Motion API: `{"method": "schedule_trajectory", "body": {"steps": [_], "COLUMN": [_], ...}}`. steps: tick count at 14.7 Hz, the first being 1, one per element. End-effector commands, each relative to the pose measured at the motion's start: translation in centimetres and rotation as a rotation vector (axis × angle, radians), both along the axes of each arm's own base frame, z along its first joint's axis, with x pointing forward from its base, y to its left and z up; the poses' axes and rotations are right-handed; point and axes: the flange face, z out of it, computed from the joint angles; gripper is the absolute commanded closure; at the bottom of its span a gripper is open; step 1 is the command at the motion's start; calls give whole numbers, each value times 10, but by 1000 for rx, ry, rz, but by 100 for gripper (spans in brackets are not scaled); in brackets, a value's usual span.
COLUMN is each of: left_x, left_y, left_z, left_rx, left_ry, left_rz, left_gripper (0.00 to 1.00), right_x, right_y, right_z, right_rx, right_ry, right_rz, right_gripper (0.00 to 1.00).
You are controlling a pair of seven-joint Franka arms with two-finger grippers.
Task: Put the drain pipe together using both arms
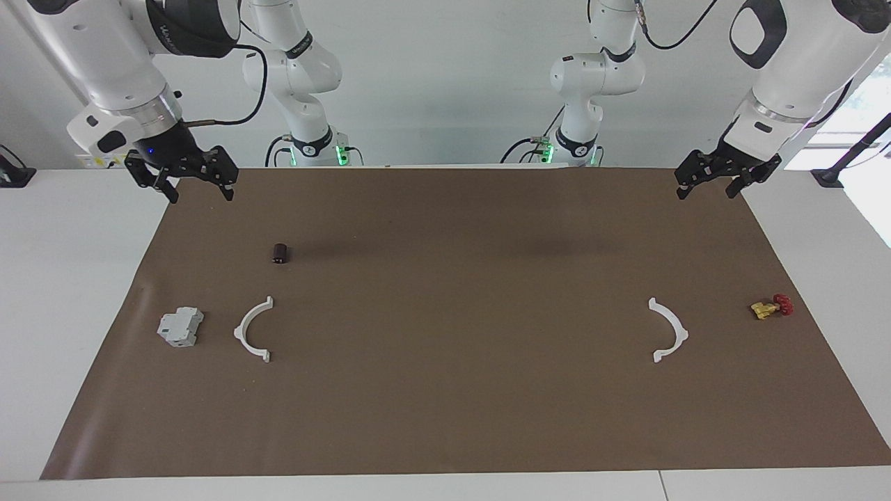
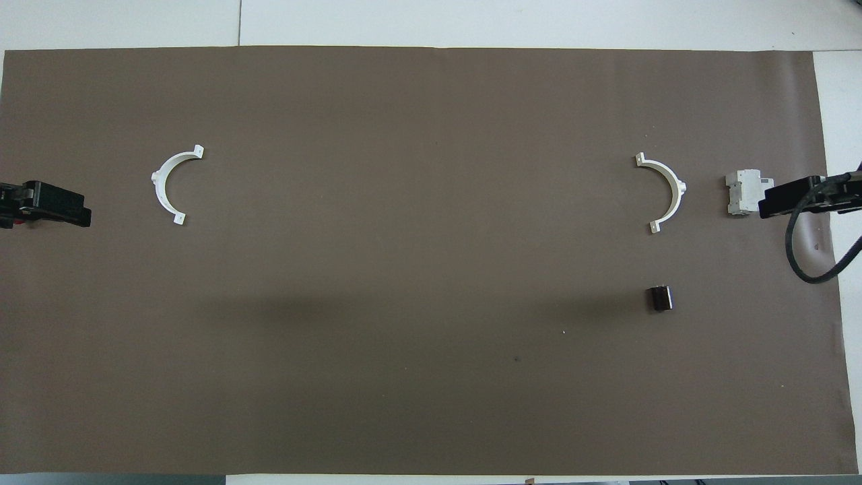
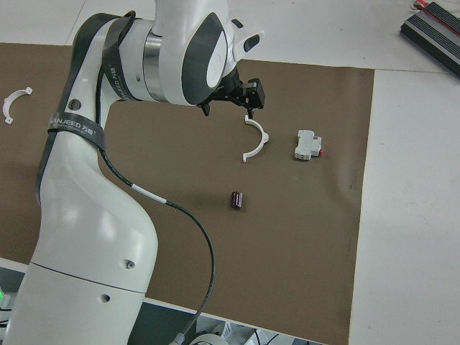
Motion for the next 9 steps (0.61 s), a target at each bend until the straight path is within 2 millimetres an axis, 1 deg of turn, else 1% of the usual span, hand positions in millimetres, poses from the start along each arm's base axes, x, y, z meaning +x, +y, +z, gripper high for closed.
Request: {"method": "schedule_trajectory", "body": {"steps": [1,6,7,8,9], "left_x": [-8,-9,-8,-8,-8], "left_y": [2,2,0,2,2], "left_z": [2,1,2,2,2], "left_rx": [-9,-9,-8,-9,-9], "left_ry": [0,3,0,2,2], "left_rz": [-5,-5,-8,-5,-5], "left_gripper": [0,0,0,0,0], "right_x": [-3,-4,-8,-9,-9], "right_y": [2,10,10,7,5], "right_z": [1,4,7,6,-1], "right_rx": [2,4,3,7,7], "right_ry": [4,5,-1,3,2], "right_rz": [-16,3,8,6,20], "right_gripper": [0,0,0,0,0]}}
